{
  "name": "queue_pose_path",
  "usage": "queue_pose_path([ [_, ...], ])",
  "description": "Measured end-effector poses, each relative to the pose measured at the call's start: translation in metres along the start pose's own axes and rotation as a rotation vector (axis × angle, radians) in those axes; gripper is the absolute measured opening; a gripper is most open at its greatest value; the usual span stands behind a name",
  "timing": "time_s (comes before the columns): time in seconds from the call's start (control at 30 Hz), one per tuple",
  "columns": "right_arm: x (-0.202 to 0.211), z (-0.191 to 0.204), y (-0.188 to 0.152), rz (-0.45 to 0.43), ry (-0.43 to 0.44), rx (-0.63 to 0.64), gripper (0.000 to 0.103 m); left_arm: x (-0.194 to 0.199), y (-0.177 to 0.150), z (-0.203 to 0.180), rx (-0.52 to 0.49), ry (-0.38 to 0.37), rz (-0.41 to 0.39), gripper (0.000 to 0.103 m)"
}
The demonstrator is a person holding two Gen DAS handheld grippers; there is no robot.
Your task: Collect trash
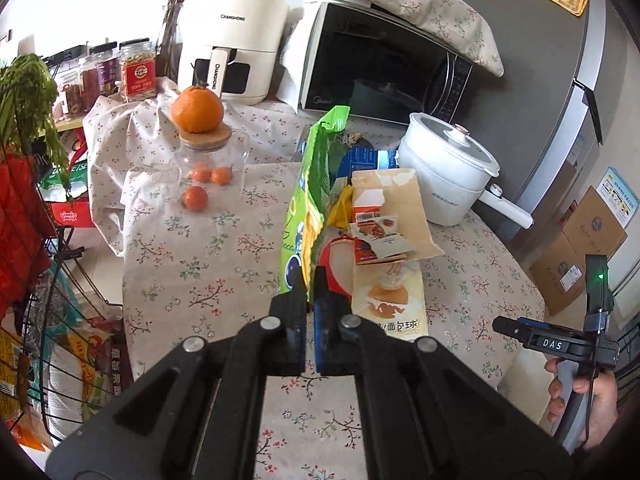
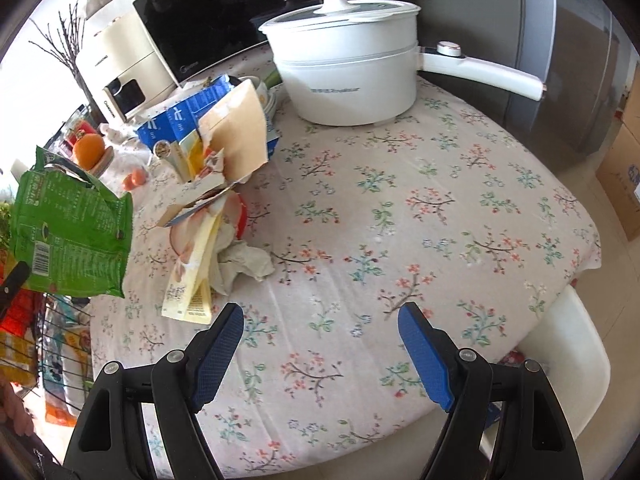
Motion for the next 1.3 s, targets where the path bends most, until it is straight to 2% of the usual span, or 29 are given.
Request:
queue_pose_path([
  [0.2, -0.028, 0.04, 0.009, 0.034, 0.058, 0.017, 0.081, -0.008, -0.005, 0.011, 0.017, 0.035, 0.037, 0.003],
  [0.4, -0.055, 0.072, 0.013, 0.063, 0.106, 0.026, 0.081, -0.012, -0.008, 0.013, 0.024, 0.032, 0.054, 0.003],
  [0.6, -0.079, 0.088, 0.016, 0.079, 0.215, -0.013, 0.07, -0.015, -0.012, 0.014, 0.011, 0.056, 0.066, 0.003],
  [0.77, -0.092, 0.093, 0.016, 0.09, 0.239, -0.039, 0.065, -0.019, -0.013, 0.014, 0.011, 0.057, 0.079, 0.003],
  [0.87, -0.096, 0.095, 0.015, 0.096, 0.253, -0.044, 0.053, -0.021, -0.015, 0.013, 0.006, 0.059, 0.084, 0.003],
  [0.93, -0.097, 0.096, 0.015, 0.103, 0.263, -0.038, 0.038, -0.021, -0.016, 0.012, 0.002, 0.058, 0.086, 0.003],
  [1.03, -0.095, 0.099, 0.012, 0.118, 0.288, -0.02, 0.022, -0.021, -0.016, 0.01, -0.006, 0.052, 0.084, 0.003],
  [1.13, -0.086, 0.099, 0.01, 0.113, 0.336, -0.021, 0.011, -0.022, -0.016, 0.009, -0.002, 0.042, 0.089, 0.003],
  [1.3, -0.065, 0.1, 0.007, 0.091, 0.357, 0.012, 0.005, -0.02, -0.018, 0.007, 0.004, 0.024, 0.094, 0.003],
])
Point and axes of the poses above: each gripper's, at about its wrist camera, not at the fingertips, and x roughly against the way its jaws point, z to its left, y to its top, the point moved 3 cm from there along -x, roughly the way its jaws point, and after that the axes turned 5 degrees about x, right-handed, at the moved point
